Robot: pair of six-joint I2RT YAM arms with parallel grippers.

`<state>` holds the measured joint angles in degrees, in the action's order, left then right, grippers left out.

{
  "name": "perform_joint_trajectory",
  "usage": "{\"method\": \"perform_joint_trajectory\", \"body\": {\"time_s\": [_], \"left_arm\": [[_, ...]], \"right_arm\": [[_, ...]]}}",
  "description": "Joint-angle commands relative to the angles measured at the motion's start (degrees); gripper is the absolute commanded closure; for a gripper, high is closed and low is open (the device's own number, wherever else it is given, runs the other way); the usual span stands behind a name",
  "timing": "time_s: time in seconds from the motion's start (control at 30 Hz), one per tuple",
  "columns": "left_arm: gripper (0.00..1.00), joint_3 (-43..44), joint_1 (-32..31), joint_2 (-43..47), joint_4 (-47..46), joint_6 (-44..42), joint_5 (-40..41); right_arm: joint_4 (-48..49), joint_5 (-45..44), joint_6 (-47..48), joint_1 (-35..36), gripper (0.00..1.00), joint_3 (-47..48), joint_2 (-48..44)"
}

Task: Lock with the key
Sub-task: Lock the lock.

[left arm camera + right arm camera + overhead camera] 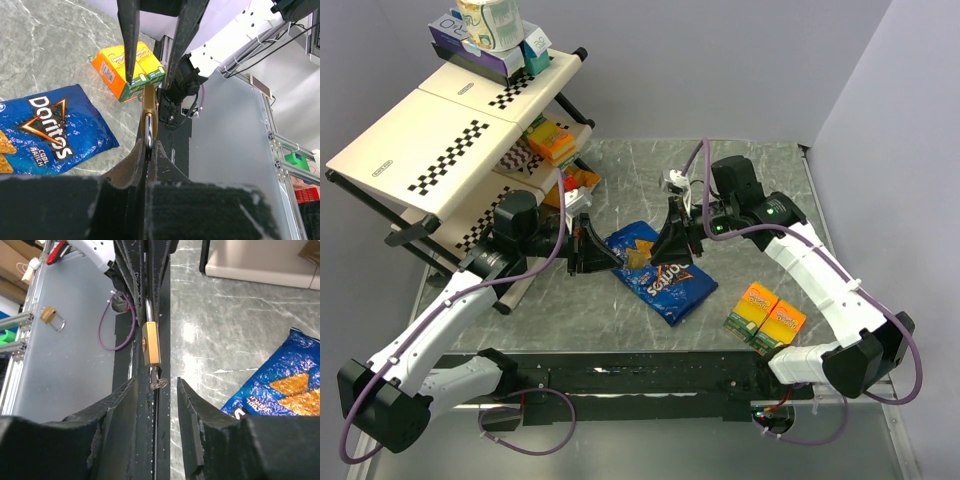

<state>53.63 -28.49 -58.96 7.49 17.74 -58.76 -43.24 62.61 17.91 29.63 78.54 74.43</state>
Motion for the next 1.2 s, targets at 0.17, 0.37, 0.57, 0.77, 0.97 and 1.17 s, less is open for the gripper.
{"method": "perform_joint_trajectory", "body": {"time_s": [0.17,0.37,0.57,0.77,0.97,1.17], "left_arm": [[0.99,0.69,0.01,0.95,-3.09,-1.12,-2.15],[0.99,0.78,0.01,0.69,-3.88,-1.48,-2.23],[0.99,1.39,0.01,0.69,-1.61,-3.67,-1.71],[0.99,3.68,0.1,1.21,6.92,-14.65,0.23],[0.99,5.0,3.52,0.95,9.75,-19.41,-0.3],[0.99,4.12,6.6,0.95,6.31,-15.27,-1.18]], "right_arm": [[0.62,1.81,1.33,1.4,0.66,0.12,0.98],[-0.96,3.3,1.69,1.4,0.75,1.0,1.85],[-2.72,6.47,2.31,1.31,1.0,1.7,2.65],[-5.35,5.42,4.93,-0.62,1.0,0.91,1.5],[-9.49,5.86,8.45,-4.84,1.0,-0.76,0.98],[-9.33,3.67,9.78,-9.32,1.0,-2.42,1.15]]}}
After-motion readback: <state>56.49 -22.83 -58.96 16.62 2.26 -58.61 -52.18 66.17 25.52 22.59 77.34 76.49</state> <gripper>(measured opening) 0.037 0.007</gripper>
